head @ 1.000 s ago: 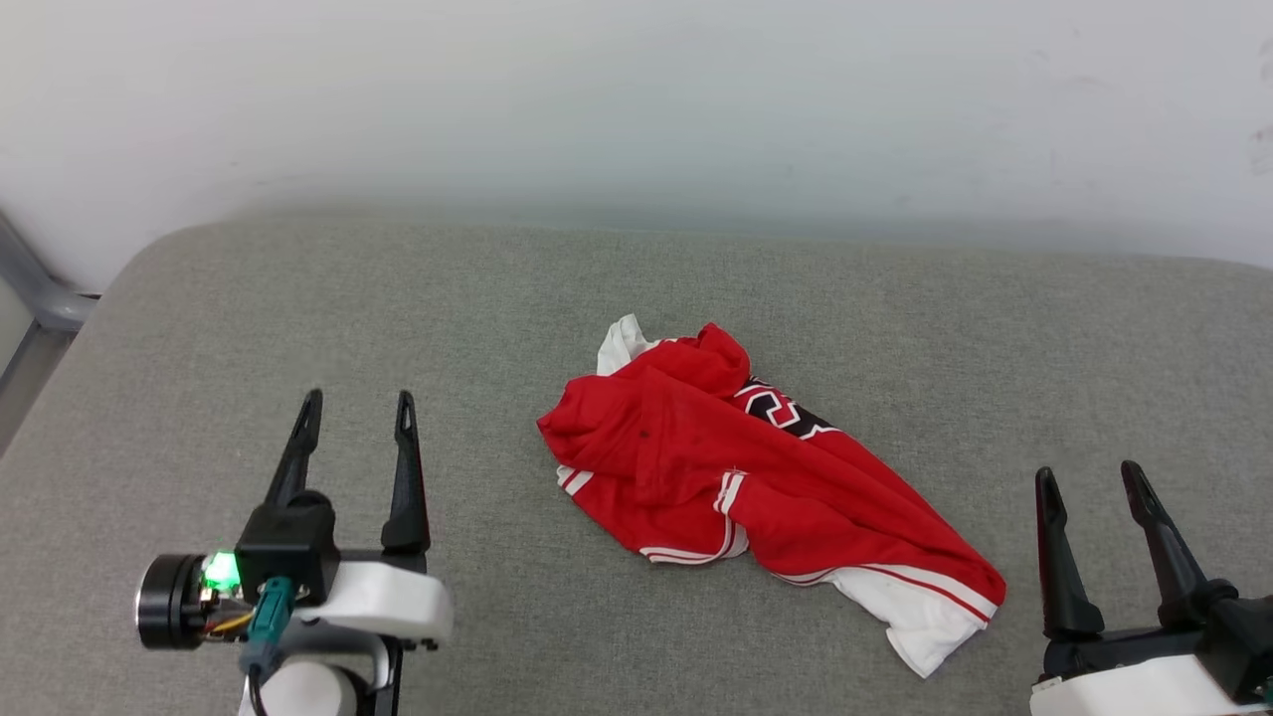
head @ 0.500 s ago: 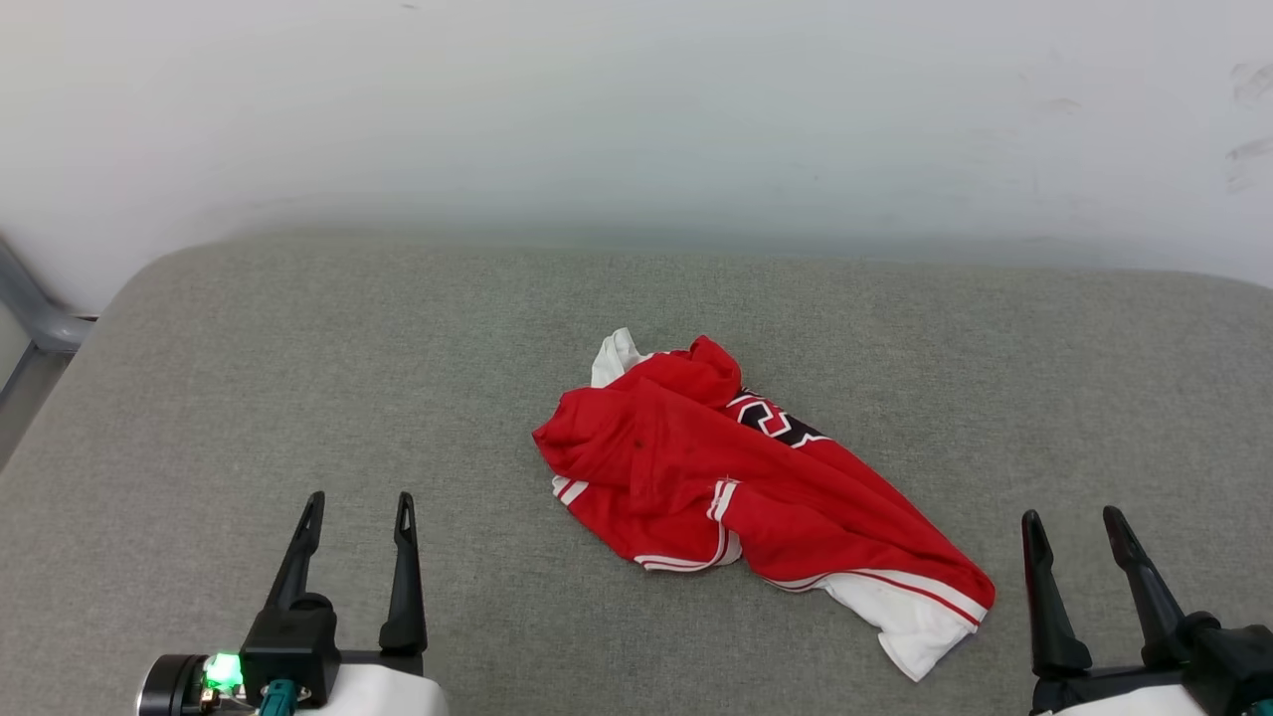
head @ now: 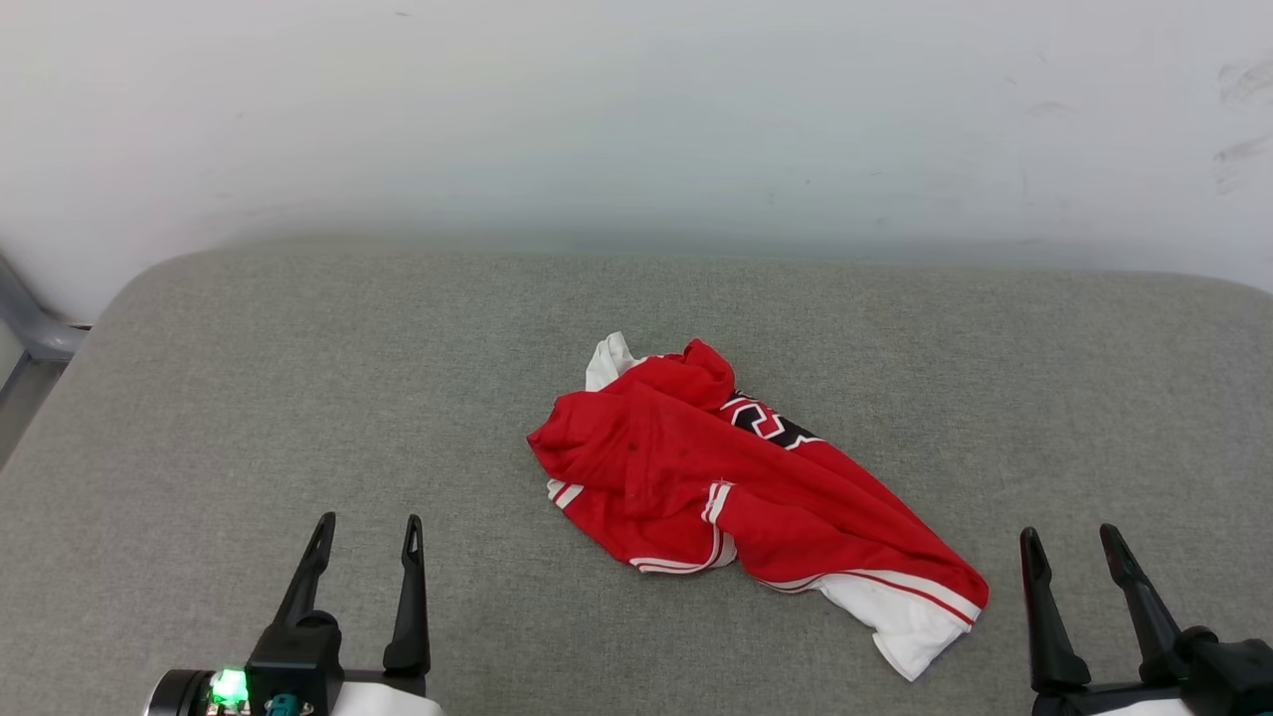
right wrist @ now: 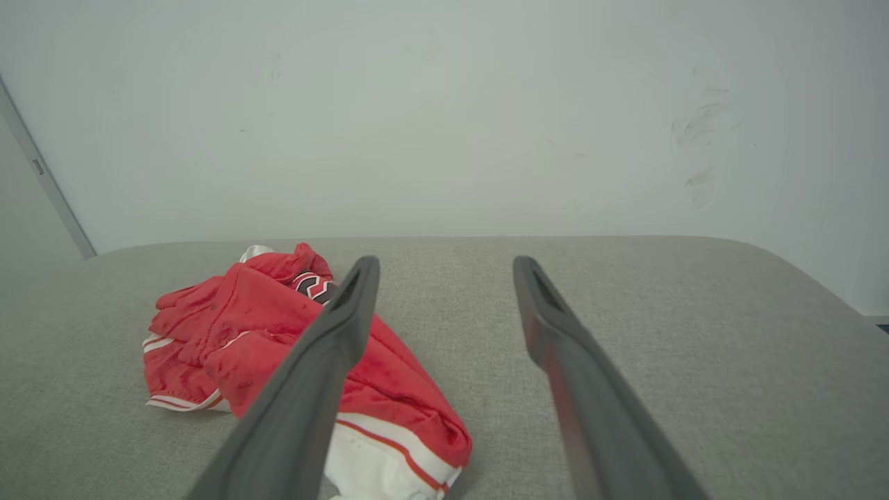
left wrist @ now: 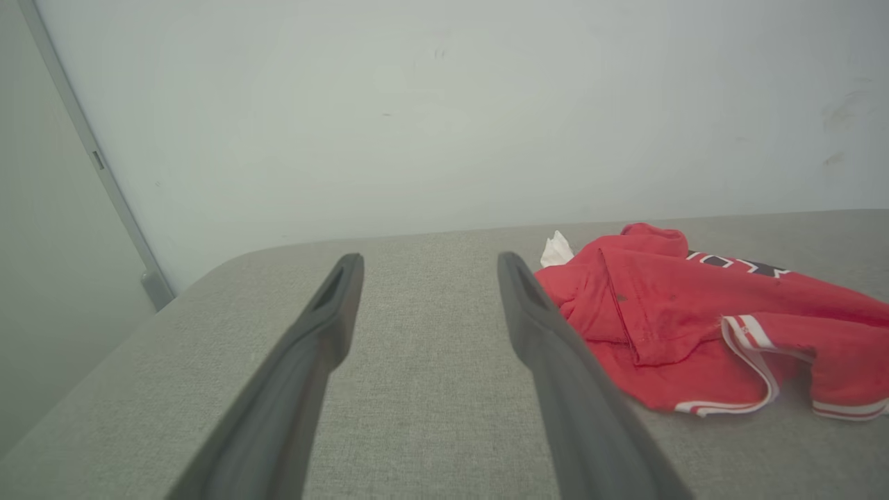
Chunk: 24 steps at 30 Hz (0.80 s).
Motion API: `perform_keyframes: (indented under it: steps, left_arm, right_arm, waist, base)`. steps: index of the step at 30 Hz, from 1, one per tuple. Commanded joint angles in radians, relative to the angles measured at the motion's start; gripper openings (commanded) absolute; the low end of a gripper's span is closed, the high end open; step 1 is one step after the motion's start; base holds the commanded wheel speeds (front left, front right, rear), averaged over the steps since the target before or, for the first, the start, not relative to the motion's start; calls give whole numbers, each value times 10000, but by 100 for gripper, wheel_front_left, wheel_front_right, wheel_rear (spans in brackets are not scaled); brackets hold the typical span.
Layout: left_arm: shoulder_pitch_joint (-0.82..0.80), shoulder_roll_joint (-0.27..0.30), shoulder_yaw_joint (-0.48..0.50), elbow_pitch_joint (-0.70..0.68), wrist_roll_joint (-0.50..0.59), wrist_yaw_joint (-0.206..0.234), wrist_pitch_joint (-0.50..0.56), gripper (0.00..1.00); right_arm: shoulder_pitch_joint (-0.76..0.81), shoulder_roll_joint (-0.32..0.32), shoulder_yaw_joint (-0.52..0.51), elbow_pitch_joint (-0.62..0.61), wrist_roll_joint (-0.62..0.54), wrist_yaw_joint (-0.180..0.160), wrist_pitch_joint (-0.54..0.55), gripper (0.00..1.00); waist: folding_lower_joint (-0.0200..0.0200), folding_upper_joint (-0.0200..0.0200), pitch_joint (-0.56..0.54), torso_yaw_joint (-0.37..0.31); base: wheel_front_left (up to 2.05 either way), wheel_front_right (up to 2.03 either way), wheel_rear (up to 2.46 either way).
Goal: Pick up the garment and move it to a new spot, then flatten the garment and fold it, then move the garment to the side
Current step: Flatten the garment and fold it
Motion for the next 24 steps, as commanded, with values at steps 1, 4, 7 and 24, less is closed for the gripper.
perform_keyframes:
  steps: [1, 4, 7, 24]
  left_arm:
    - [67, -73, 82, 42, 61, -53, -26, 100]
    - [66, -165, 188, 94, 148, -193, -26, 100]
    - [96, -249, 307, 123, 225, -305, -26, 100]
    - [159, -687, 569, 267, 528, -679, -26, 100]
  right_arm:
    - [110, 27, -6, 10, 49, -7, -20, 100]
    - [111, 27, 8, 6, 46, -7, -20, 100]
    - [111, 28, 9, -3, 48, -7, -20, 100]
    - [-255, 28, -50, -226, -146, -7, -20, 100]
  waist:
    - [-1, 0, -7, 7]
    - [-1, 0, -18, 24]
    - [-1, 0, -34, 36]
    - [-1, 0, -65, 131]
  base:
    - [0, 0, 0]
    - [0, 0, 0]
    - [0, 0, 0]
    - [0, 0, 0]
